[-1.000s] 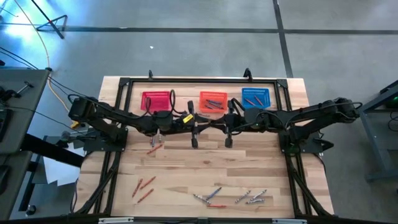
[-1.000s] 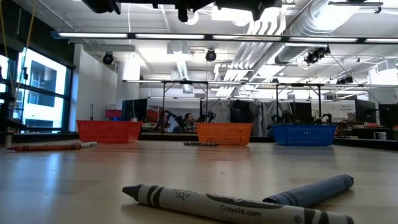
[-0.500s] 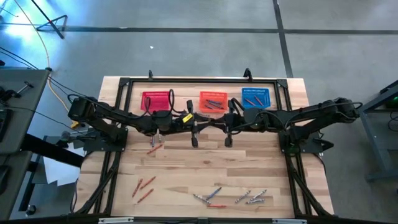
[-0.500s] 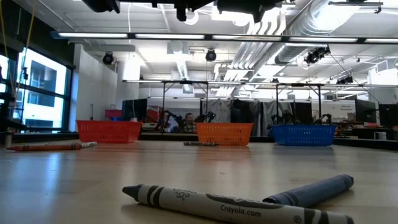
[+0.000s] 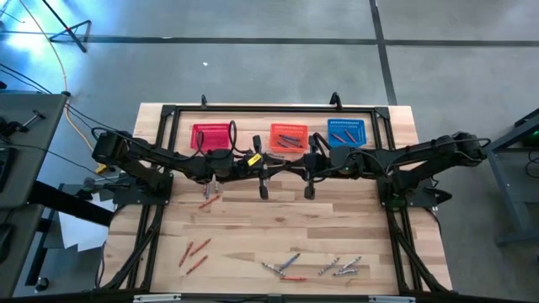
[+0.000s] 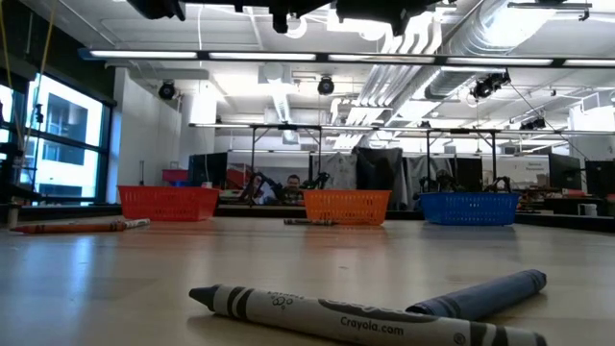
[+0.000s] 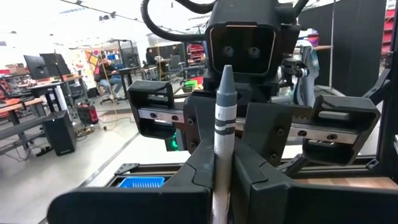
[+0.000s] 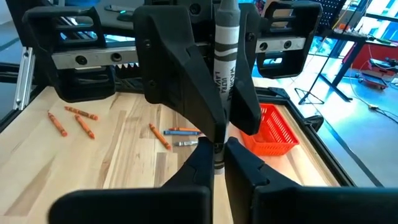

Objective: Sort crayons
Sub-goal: Put the gray crayon into the red bin

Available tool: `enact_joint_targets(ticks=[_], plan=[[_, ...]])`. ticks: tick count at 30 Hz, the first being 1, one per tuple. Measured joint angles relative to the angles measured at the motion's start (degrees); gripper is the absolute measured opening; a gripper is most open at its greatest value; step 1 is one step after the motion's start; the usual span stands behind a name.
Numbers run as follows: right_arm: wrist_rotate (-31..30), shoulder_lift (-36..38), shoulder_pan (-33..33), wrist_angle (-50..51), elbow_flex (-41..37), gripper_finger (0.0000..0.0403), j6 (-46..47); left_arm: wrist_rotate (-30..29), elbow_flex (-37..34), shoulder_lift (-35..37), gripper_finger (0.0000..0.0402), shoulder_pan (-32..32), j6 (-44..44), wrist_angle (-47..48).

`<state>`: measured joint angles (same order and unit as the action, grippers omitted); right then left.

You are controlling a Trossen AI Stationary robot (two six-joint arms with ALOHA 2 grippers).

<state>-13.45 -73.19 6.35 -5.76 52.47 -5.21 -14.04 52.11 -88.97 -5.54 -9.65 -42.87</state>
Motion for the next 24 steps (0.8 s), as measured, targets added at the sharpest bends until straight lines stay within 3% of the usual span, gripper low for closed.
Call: enact_joint_targets(ticks=[9, 17, 21, 24], plan=[[-0.1, 0.0, 0.0, -0.1, 0.0, 0.0099, 2.4, 0.0, 0.0, 0.0, 0.0002, 0.0, 0.0, 0.2], [-0.5, 0.0, 0.0, 2.6, 0.0, 0.0125, 3.8, -0.7, 0.0, 0.0, 0.0001, 0.0, -1.3, 0.2], [-5.4, 0.9, 0.0, 6.5, 0.0, 0.0126, 4.3, -10.4, 0.0, 1.7, 0.0001, 0.1, -4.3, 4.5], [-7.6, 2.3, 0.0, 11.0, 0.0, 0.0126, 7.7, -20.7, 0.0, 5.7, 0.0003, 0.9, -5.0, 15.1]])
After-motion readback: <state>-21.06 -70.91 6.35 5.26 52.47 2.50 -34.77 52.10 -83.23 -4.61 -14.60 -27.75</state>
